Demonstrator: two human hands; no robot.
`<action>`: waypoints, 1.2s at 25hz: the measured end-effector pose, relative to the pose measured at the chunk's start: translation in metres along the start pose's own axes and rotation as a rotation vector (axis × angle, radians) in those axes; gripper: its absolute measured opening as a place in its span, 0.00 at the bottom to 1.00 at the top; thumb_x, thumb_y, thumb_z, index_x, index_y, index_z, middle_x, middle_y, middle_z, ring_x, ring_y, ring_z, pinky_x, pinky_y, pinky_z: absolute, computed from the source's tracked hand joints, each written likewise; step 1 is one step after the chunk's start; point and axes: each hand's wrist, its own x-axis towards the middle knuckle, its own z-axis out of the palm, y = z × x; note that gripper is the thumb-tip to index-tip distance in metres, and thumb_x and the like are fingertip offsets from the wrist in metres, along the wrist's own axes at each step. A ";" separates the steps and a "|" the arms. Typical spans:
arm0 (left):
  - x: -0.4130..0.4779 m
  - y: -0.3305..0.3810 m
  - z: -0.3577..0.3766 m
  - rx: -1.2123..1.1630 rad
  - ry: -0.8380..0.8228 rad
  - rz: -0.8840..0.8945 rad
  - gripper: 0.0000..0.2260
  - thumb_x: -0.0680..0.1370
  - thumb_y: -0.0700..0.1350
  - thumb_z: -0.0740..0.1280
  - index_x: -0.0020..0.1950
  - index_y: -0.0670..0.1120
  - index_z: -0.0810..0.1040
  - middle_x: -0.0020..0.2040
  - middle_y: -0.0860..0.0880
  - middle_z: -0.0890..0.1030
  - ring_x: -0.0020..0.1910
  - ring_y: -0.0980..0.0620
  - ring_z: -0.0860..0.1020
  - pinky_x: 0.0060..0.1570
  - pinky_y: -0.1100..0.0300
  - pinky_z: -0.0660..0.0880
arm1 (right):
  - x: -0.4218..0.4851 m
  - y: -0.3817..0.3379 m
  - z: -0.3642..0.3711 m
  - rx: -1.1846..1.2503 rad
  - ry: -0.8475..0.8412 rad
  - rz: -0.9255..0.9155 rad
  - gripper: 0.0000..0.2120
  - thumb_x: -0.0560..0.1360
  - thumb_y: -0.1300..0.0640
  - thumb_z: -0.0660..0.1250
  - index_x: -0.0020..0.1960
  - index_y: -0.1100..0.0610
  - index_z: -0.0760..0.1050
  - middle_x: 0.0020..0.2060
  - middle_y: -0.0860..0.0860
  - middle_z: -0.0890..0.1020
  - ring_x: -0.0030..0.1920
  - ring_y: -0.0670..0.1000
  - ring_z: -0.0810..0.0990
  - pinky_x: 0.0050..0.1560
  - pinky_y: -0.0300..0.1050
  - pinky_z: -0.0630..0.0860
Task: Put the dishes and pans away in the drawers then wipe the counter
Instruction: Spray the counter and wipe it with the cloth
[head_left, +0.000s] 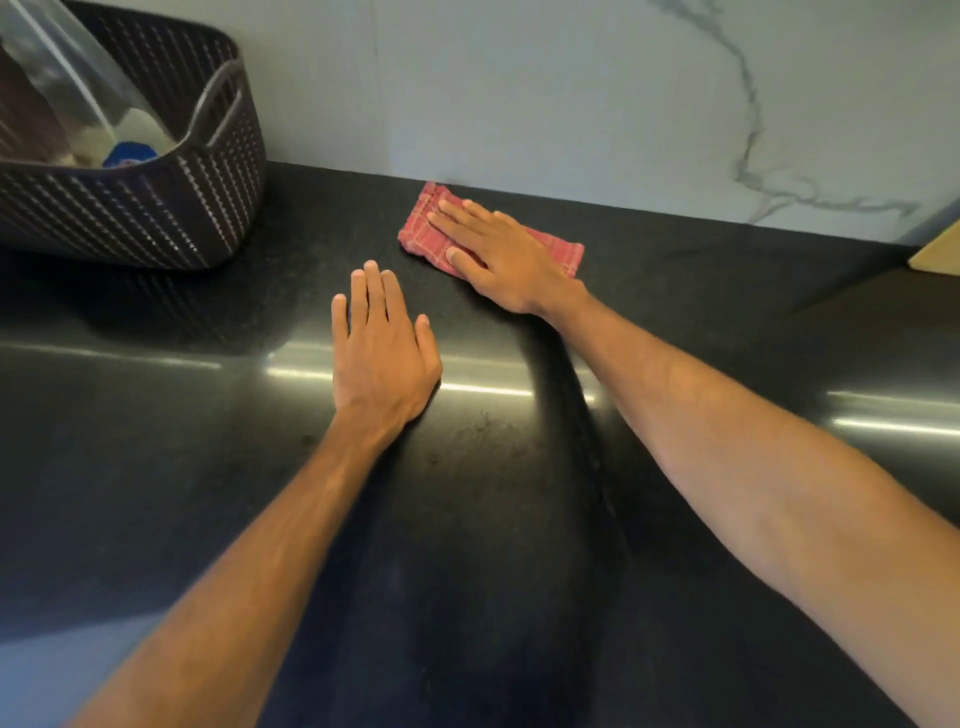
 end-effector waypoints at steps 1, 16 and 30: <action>0.001 0.001 0.001 -0.002 0.004 0.003 0.30 0.84 0.53 0.50 0.82 0.38 0.53 0.83 0.39 0.53 0.82 0.43 0.51 0.80 0.43 0.51 | 0.012 0.011 -0.005 0.005 -0.005 0.003 0.28 0.85 0.41 0.48 0.83 0.46 0.56 0.83 0.45 0.57 0.83 0.49 0.53 0.82 0.54 0.51; -0.047 0.043 0.005 0.023 -0.028 0.026 0.28 0.85 0.52 0.48 0.82 0.39 0.53 0.83 0.39 0.52 0.82 0.41 0.52 0.80 0.44 0.51 | -0.164 0.063 -0.003 -0.062 0.086 0.245 0.28 0.86 0.42 0.45 0.84 0.49 0.54 0.83 0.47 0.54 0.83 0.52 0.51 0.80 0.59 0.56; -0.163 0.109 0.000 -0.082 -0.170 0.259 0.26 0.86 0.52 0.49 0.83 0.47 0.52 0.83 0.42 0.49 0.82 0.44 0.46 0.81 0.45 0.48 | -0.440 -0.084 0.034 -0.029 -0.002 0.193 0.27 0.88 0.44 0.48 0.84 0.44 0.47 0.83 0.41 0.48 0.83 0.45 0.42 0.82 0.54 0.51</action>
